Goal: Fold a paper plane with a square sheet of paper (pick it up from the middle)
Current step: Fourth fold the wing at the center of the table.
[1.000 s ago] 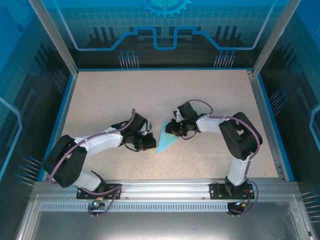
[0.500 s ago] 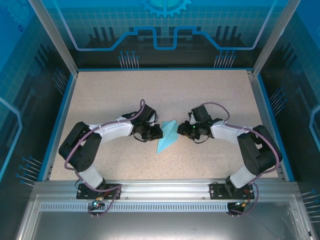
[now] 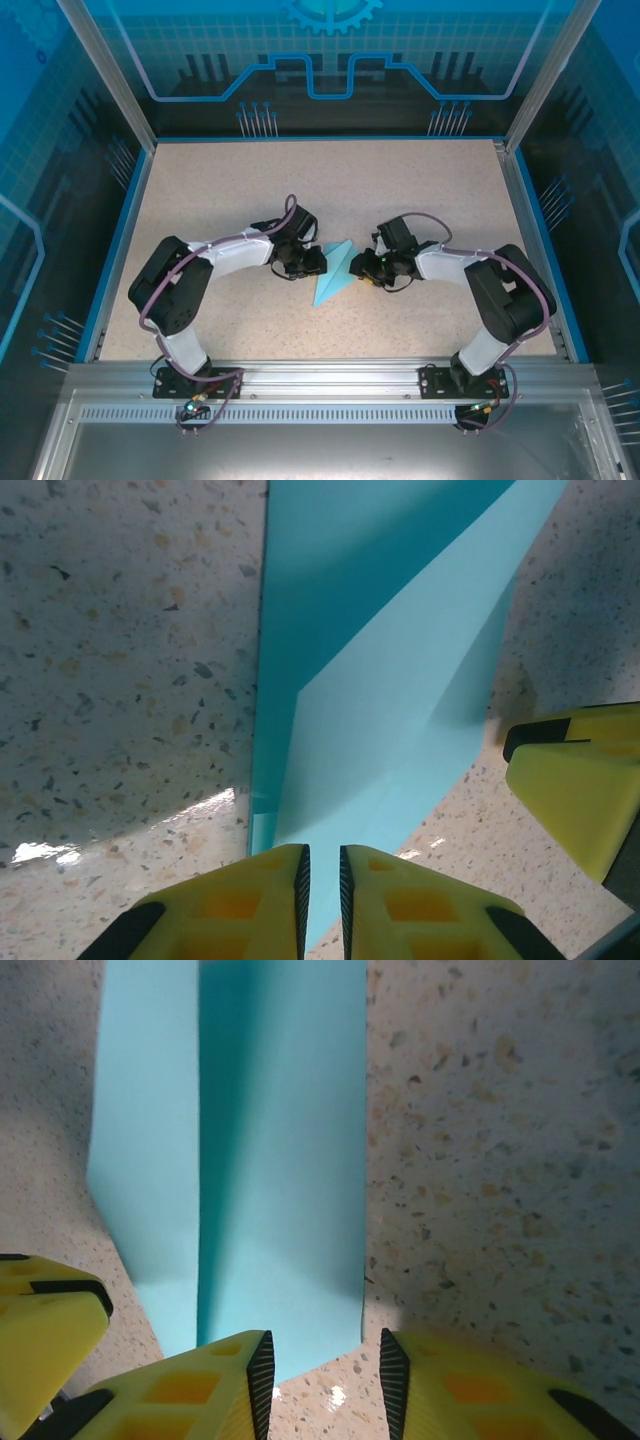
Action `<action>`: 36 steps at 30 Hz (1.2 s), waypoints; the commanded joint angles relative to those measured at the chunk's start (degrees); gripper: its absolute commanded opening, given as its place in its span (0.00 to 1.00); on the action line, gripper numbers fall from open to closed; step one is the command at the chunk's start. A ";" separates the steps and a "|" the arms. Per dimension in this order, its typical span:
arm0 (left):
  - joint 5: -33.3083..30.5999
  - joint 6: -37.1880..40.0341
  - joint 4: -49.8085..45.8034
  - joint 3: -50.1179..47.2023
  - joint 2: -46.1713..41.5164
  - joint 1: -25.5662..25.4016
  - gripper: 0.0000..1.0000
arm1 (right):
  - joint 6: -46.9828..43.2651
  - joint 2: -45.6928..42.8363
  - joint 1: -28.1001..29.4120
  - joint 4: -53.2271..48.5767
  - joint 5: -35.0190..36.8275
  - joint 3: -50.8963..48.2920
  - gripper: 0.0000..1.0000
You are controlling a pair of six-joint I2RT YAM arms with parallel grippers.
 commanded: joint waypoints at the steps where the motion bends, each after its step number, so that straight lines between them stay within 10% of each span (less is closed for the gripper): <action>1: -1.41 1.00 -2.29 2.00 1.25 0.28 0.20 | 0.96 0.99 0.83 0.60 -0.91 0.57 0.37; 36: 0.20 1.64 -1.67 2.60 4.98 0.29 0.21 | 5.51 5.39 1.00 8.07 -4.90 1.56 0.36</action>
